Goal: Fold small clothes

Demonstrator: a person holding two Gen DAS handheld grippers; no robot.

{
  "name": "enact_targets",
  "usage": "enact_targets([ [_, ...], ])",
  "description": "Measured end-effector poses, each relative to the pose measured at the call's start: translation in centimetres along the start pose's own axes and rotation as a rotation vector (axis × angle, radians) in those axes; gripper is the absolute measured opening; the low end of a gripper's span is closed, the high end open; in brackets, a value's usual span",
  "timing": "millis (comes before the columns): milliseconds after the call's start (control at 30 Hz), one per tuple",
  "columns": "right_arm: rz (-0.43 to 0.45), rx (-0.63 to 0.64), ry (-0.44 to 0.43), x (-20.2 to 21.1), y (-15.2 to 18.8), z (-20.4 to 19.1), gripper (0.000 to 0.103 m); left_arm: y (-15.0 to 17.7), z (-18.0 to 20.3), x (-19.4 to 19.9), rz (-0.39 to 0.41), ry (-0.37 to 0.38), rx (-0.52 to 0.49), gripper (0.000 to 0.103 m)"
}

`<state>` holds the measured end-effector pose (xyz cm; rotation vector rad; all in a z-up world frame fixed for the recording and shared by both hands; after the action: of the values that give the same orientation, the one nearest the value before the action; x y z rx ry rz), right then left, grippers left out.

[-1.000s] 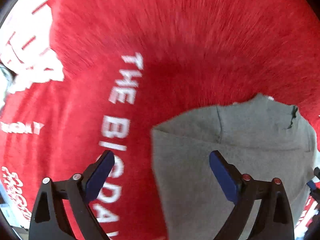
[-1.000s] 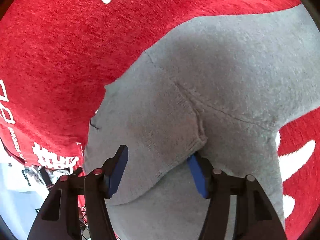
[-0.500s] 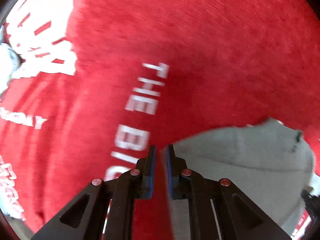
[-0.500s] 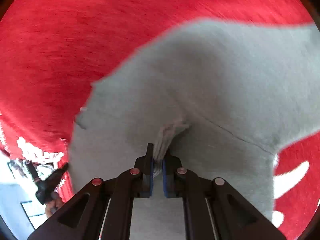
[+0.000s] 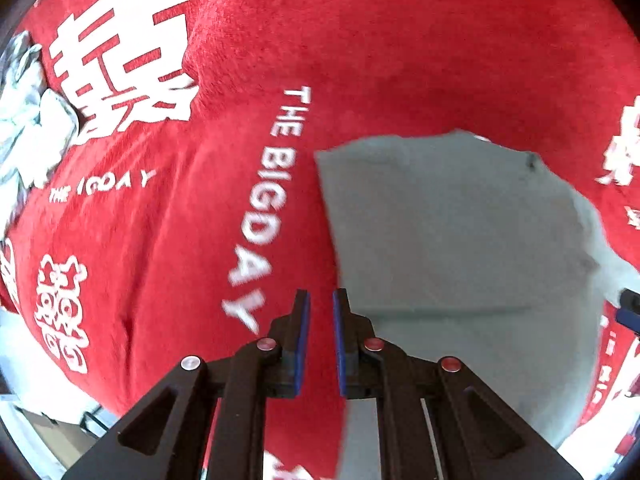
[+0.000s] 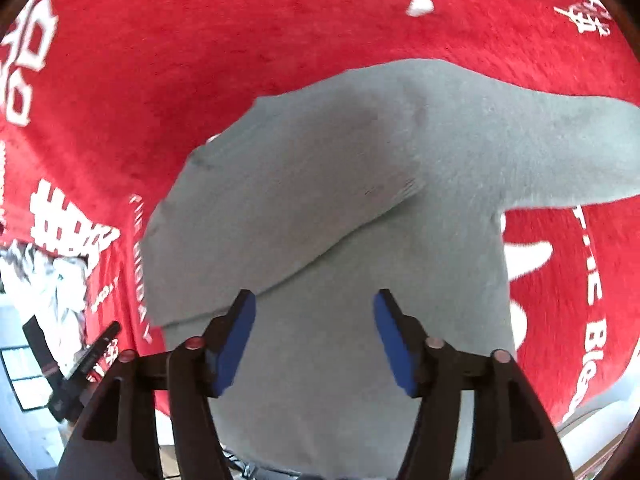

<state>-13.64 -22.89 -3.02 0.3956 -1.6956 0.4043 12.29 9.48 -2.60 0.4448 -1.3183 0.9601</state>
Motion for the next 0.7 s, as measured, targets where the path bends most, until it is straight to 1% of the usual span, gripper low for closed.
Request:
enact_targets([
  [33, -0.008, 0.014, 0.003, 0.7, 0.7, -0.5, 0.073, 0.8, 0.5, 0.6, 0.003, 0.010, 0.010, 0.024],
  [67, -0.028, 0.027, 0.000, 1.2, 1.6, -1.0, 0.077, 1.6, 1.0, 1.2, 0.002, 0.018, 0.027, 0.071],
  [100, -0.055, 0.038, -0.007, 1.5, 2.6, -1.5, 0.080, 2.3, 1.3, 1.8, -0.001, 0.020, 0.045, 0.095],
  [133, -0.072, 0.046, -0.012, 1.6, 3.4, -1.8, 0.080, 3.0, 1.8, 2.6, 0.012, 0.004, 0.054, 0.103],
  [167, -0.086, 0.051, -0.012, 1.9, 4.3, -2.1, 0.080, 3.6, 2.1, 3.3, 0.018, -0.002, 0.051, 0.103],
  [233, -0.107, 0.059, -0.005, 2.5, 5.7, -2.5, 0.080, 4.9, 3.1, 4.6, -0.001, 0.011, 0.044, 0.103],
  [300, -0.122, 0.050, -0.005, 3.2, 6.9, -2.7, 0.084, 5.7, 3.5, 5.5, -0.020, 0.020, 0.040, 0.103],
  [333, -0.128, 0.046, -0.005, 3.4, 7.3, -2.9, 0.085, 6.2, 3.7, 6.2, -0.024, 0.011, 0.033, 0.103],
  [367, -0.132, 0.044, -0.004, 3.7, 7.7, -3.0, 0.092, 6.7, 4.1, 7.1, -0.021, 0.000, 0.028, 0.103],
  [400, -0.130, 0.046, 0.003, 4.1, 8.0, -3.1, 0.102, 7.0, 4.1, 7.8, -0.017, -0.013, 0.022, 0.103],
  [467, -0.101, 0.075, 0.047, 5.1, 8.6, -3.5, 0.103, 7.2, 3.8, 8.3, -0.021, -0.034, 0.007, 0.103],
  [567, -0.089, 0.175, 0.099, 6.1, 9.5, -5.0, 0.103, 7.6, 3.2, 8.6, -0.043, -0.062, -0.014, 0.103],
  [633, -0.093, 0.220, 0.115, 6.7, 10.3, -6.0, 0.103, 7.7, 2.9, 8.9, -0.046, -0.063, -0.033, 0.103],
  [700, -0.101, 0.223, 0.120, 7.1, 10.6, -6.2, 0.103, 7.9, 2.8, 9.6, -0.039, -0.038, -0.048, 0.103],
])
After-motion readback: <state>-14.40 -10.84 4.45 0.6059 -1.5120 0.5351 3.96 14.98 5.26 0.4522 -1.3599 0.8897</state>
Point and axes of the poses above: each gripper's, at about its wrist camera, not at the fingertips, and x roughly against the way its jaws point, z to its right, y to its underside, the point moved 4 cm from there along -x, roughly the way its jaws point, and after that the axes turned 13 degrees about y, right-handed, at the moved point
